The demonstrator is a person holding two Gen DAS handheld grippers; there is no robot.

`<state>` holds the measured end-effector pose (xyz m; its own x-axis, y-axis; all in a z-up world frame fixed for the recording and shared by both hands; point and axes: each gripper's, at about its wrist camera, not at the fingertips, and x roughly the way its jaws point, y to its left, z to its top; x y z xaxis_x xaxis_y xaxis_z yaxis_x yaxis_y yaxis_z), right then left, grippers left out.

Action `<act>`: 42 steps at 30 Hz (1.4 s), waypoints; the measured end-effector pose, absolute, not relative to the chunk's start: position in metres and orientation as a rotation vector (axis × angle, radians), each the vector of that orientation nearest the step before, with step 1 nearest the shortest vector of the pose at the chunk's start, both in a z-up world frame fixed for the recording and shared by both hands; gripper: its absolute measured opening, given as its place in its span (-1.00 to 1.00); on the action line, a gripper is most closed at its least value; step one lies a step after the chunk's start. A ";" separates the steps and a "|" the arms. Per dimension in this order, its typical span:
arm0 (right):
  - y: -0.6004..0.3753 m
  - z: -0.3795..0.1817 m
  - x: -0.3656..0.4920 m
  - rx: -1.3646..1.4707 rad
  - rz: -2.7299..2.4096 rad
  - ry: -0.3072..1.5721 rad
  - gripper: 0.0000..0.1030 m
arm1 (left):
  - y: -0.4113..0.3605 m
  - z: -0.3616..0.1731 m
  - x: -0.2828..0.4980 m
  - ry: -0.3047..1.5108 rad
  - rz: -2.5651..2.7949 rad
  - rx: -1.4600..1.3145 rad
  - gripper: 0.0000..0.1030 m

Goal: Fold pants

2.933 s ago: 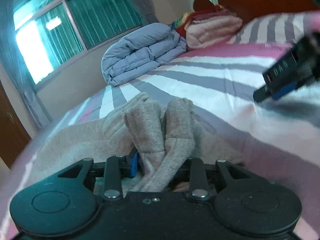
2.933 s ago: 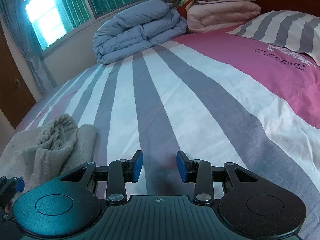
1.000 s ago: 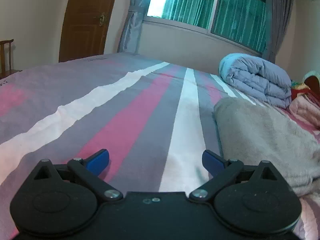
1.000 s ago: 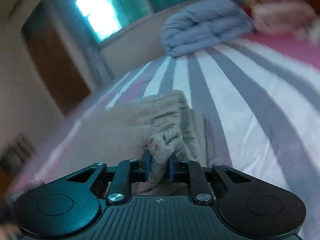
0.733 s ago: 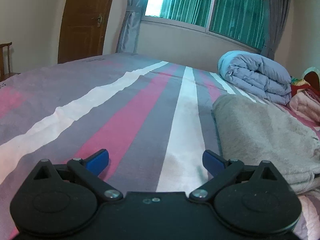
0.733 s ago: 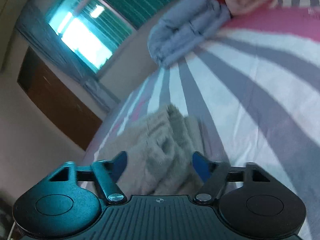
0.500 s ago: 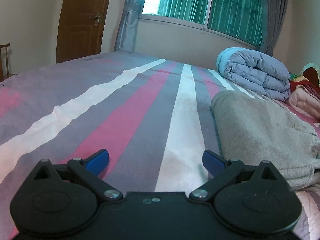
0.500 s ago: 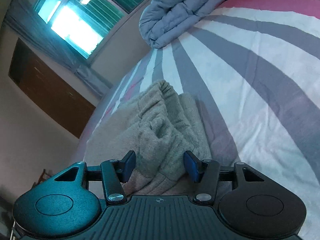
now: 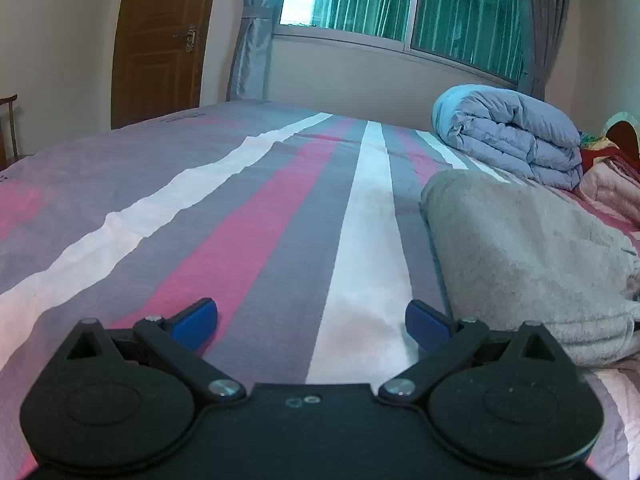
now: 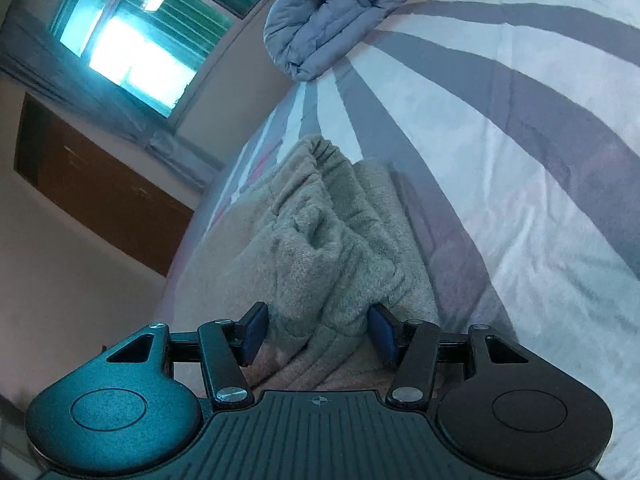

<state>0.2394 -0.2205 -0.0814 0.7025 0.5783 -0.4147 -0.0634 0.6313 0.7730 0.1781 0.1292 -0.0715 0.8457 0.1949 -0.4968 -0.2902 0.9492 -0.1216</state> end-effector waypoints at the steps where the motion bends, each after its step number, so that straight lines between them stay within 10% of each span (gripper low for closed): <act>1: -0.220 -0.083 0.242 0.819 0.410 0.710 0.18 | 0.129 -0.072 0.178 0.505 0.260 -0.193 0.83; 12: -0.229 -0.090 0.252 0.930 0.418 0.719 0.19 | 0.123 -0.071 0.178 0.522 0.267 -0.157 0.84; 15: -0.222 -0.088 0.260 0.874 0.426 0.698 -0.22 | 0.120 -0.072 0.178 0.534 0.261 -0.133 0.84; 20: -0.233 -0.048 0.213 0.875 0.526 0.386 -0.28 | 0.119 -0.072 0.179 0.535 0.265 -0.129 0.84; 24: -0.227 -0.096 0.246 0.846 0.406 0.771 -0.25 | 0.118 -0.071 0.182 0.542 0.272 -0.134 0.84; 36: -0.190 -0.039 0.188 0.414 0.345 0.554 -0.04 | 0.097 -0.054 0.173 0.460 0.197 -0.063 0.86; 42: -0.218 -0.058 0.197 0.601 0.291 0.623 0.41 | 0.091 -0.055 0.175 0.459 0.174 -0.041 0.87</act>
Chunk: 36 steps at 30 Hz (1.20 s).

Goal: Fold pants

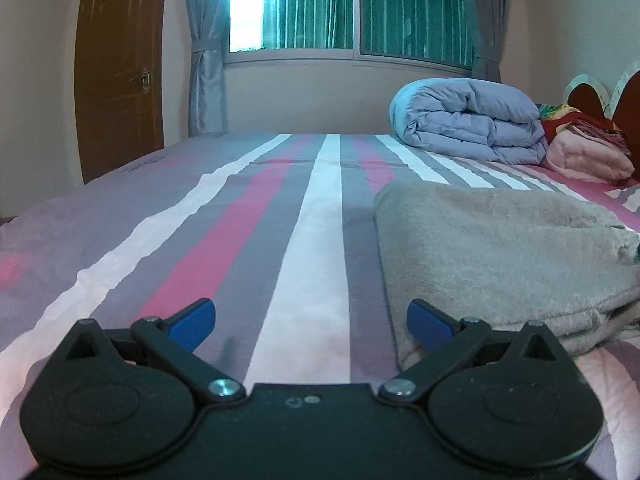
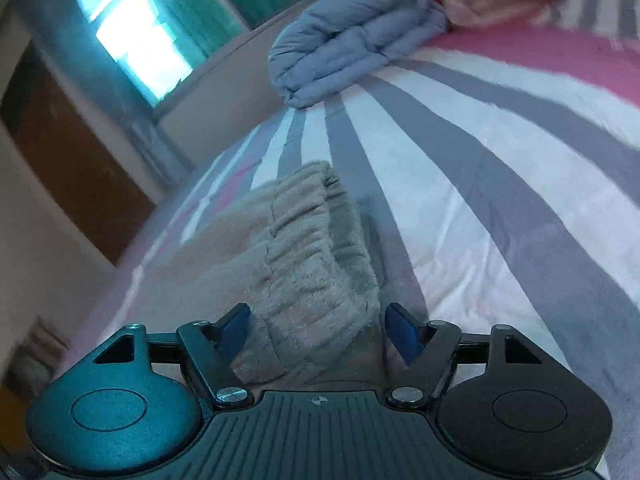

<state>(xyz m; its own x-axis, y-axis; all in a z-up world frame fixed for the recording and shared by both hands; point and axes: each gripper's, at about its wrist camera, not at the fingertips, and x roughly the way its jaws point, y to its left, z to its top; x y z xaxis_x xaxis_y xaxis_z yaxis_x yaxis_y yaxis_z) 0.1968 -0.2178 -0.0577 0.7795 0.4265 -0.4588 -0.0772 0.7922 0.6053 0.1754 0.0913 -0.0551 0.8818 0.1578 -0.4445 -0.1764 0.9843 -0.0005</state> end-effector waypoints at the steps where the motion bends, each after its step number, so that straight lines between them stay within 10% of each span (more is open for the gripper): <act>1: -0.221 -0.054 0.195 0.599 0.287 0.593 0.41 | 0.093 -0.056 0.176 0.464 0.175 -0.051 0.87; 7: -0.224 -0.020 0.168 0.443 0.207 0.367 0.41 | 0.097 -0.053 0.172 0.441 0.158 -0.076 0.87; 19: -0.170 -0.041 0.188 0.173 0.337 0.551 0.28 | 0.081 -0.059 0.189 0.507 0.071 -0.037 0.87; 28: -0.213 -0.017 0.178 0.356 0.302 0.410 0.28 | 0.084 -0.041 0.202 0.448 -0.035 -0.081 0.87; 36: -0.248 -0.047 0.227 0.590 0.356 0.680 0.50 | 0.097 -0.058 0.266 0.681 -0.343 -0.249 0.82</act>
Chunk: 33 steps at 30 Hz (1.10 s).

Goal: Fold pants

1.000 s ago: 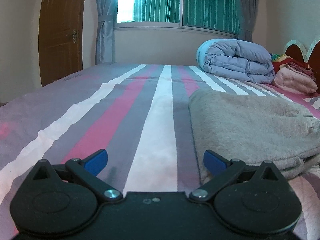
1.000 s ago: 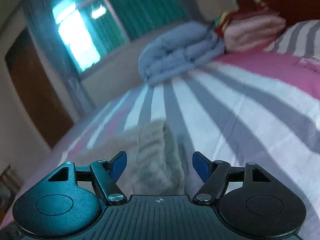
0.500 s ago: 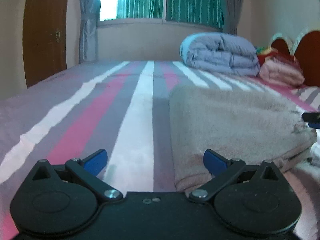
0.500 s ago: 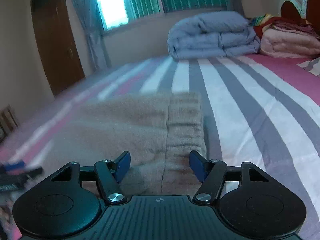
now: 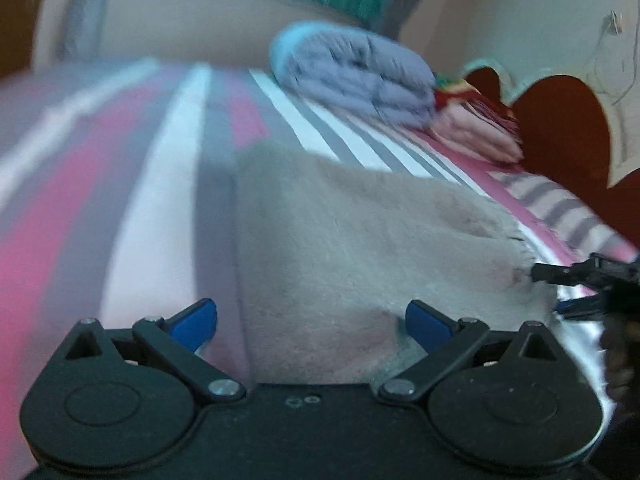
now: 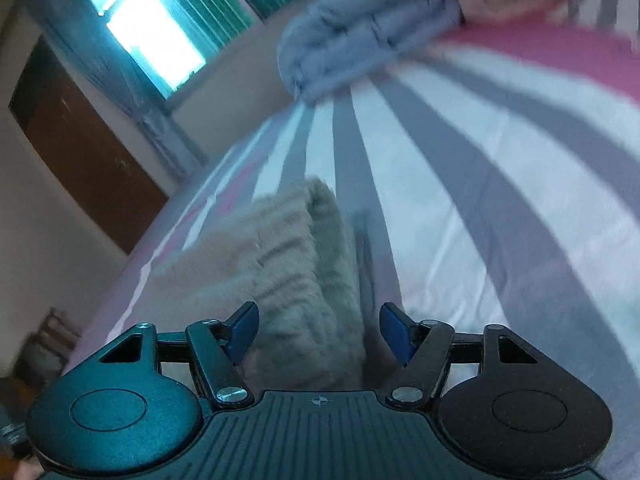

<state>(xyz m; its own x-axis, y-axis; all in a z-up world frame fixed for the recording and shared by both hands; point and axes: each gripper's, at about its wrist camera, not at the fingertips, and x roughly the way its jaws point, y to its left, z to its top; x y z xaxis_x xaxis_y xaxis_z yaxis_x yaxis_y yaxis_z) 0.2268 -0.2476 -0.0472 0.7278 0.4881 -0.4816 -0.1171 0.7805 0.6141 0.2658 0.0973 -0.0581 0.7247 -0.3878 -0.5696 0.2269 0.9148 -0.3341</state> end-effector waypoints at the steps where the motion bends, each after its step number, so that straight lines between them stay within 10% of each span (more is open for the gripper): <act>1: -0.255 -0.051 0.230 0.634 0.360 0.709 0.59 | 0.102 -0.064 0.275 0.721 -0.390 -0.291 0.81; 7: -0.280 -0.071 0.256 0.833 0.513 0.780 0.59 | 0.131 -0.086 0.315 0.801 -0.574 -0.497 0.78; 11: -0.275 -0.076 0.271 0.826 0.602 0.798 0.59 | 0.138 -0.096 0.331 0.809 -0.573 -0.540 0.25; 15: -0.263 -0.076 0.290 0.780 0.634 0.799 0.34 | 0.133 -0.099 0.338 0.801 -0.598 -0.547 0.20; 20: -0.259 -0.084 0.295 0.770 0.640 0.794 -0.05 | 0.136 -0.097 0.325 0.718 -0.573 -0.584 -0.63; 33: -0.212 -0.007 0.375 0.611 0.777 0.618 -0.17 | 0.172 -0.026 0.404 0.488 -0.513 -0.542 -0.69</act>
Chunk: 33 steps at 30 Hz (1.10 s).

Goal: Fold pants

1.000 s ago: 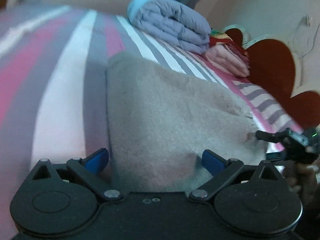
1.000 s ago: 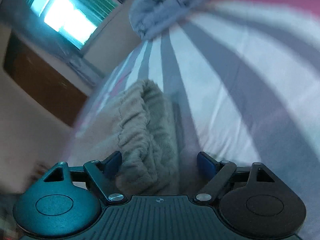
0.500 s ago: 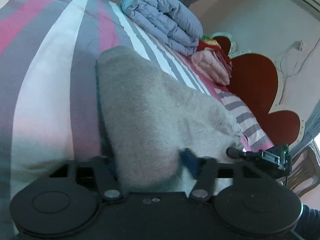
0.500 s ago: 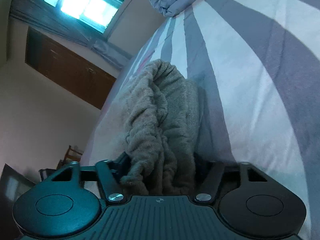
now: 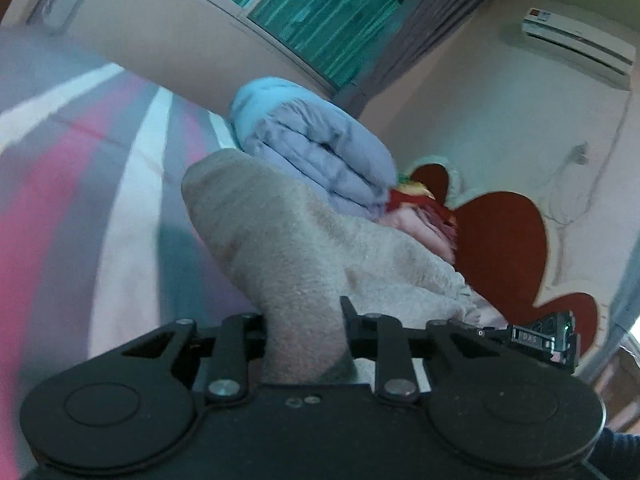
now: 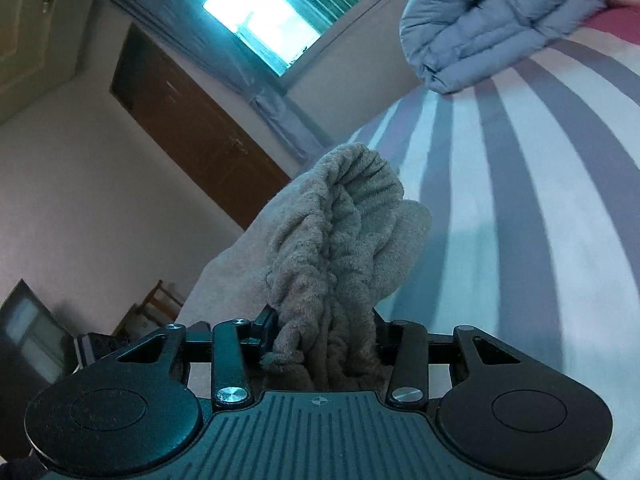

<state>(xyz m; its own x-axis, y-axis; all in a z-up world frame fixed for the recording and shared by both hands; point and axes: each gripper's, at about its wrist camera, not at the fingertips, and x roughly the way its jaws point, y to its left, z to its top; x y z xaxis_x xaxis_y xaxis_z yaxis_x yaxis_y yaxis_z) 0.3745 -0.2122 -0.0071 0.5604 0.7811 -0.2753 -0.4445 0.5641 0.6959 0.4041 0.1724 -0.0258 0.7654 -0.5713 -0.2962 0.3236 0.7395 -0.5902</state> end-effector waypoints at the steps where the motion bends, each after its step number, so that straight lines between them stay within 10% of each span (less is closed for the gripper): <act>1: -0.204 -0.007 0.394 0.617 0.777 0.626 -0.17 | 0.174 -0.027 0.418 0.495 -0.497 -0.538 -0.69; 4: -0.187 -0.014 0.448 0.622 0.720 0.666 -0.04 | 0.173 -0.047 0.462 0.593 -0.373 -0.522 -0.19; 6: -0.183 -0.036 0.481 0.625 0.622 0.762 0.32 | 0.165 -0.067 0.479 0.692 -0.189 -0.448 0.65; 18: -0.205 -0.071 0.466 0.713 0.531 0.726 0.46 | 0.147 -0.067 0.436 0.636 -0.026 -0.305 0.88; 33: -0.193 0.013 0.315 0.499 0.519 0.574 0.99 | 0.104 -0.019 0.275 0.572 0.024 -0.245 0.88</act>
<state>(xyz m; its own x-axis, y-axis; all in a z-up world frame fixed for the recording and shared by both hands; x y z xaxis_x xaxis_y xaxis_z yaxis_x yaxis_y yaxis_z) 0.3155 -0.1926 0.0131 0.7213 0.5821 -0.3754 -0.3153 0.7585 0.5704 0.2754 0.1040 -0.0186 0.8414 -0.0456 -0.5385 -0.0903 0.9706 -0.2232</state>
